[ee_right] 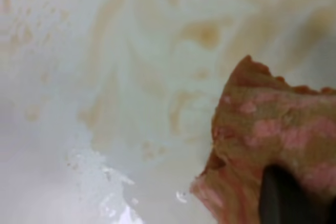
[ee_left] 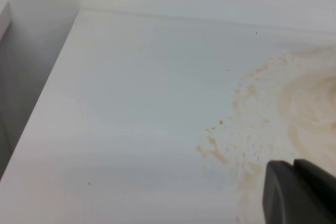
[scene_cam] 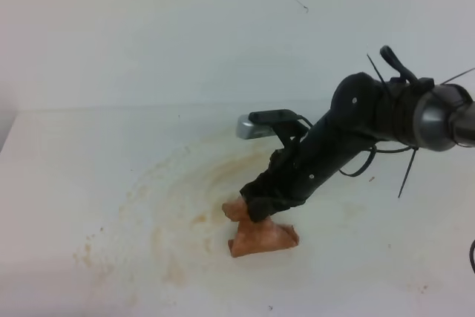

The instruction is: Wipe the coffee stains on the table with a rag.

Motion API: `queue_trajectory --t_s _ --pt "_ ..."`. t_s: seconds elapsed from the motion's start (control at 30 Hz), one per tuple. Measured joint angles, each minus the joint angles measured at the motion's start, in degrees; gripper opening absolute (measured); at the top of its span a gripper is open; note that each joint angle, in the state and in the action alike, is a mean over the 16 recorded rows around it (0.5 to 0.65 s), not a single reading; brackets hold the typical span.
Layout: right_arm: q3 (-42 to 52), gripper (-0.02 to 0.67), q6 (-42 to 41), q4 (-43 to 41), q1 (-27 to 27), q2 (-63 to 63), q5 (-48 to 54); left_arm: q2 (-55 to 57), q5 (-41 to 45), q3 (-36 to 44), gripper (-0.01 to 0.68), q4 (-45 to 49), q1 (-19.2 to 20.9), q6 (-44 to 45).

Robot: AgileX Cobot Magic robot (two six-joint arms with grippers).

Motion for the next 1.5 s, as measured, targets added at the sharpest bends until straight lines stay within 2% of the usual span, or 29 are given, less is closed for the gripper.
queue_trajectory --t_s 0.2,0.33,0.6,0.9,1.03,1.37,1.5 --pt "-0.7 0.047 2.1 -5.4 -0.2 -3.9 -0.1 -0.1 -0.1 0.1 -0.003 0.0 0.0 0.0" --pt "2.3 0.047 4.5 -10.2 -0.3 -8.9 -4.4 -0.1 -0.1 0.1 -0.002 0.0 0.0 0.0" --pt "16.6 0.047 8.3 -17.5 -0.3 -21.3 -19.4 -0.1 0.0 0.1 -0.002 0.0 0.0 0.0" --pt "32.6 0.055 8.8 -18.5 -0.3 -29.0 -30.9 0.0 0.1 0.0 -0.002 0.0 0.0 0.0" --pt "35.2 0.108 8.9 -18.7 -0.3 -29.3 -31.9 0.0 0.1 0.0 -0.002 0.0 0.0 0.0" --pt "35.3 0.354 8.9 -18.7 -0.3 -31.9 -31.4 0.0 0.1 0.0 -0.002 0.0 0.0 0.0" --pt "34.5 0.401 8.7 -18.8 -0.3 -36.0 -30.3 0.0 0.1 0.0 -0.002 0.0 0.0 0.0"
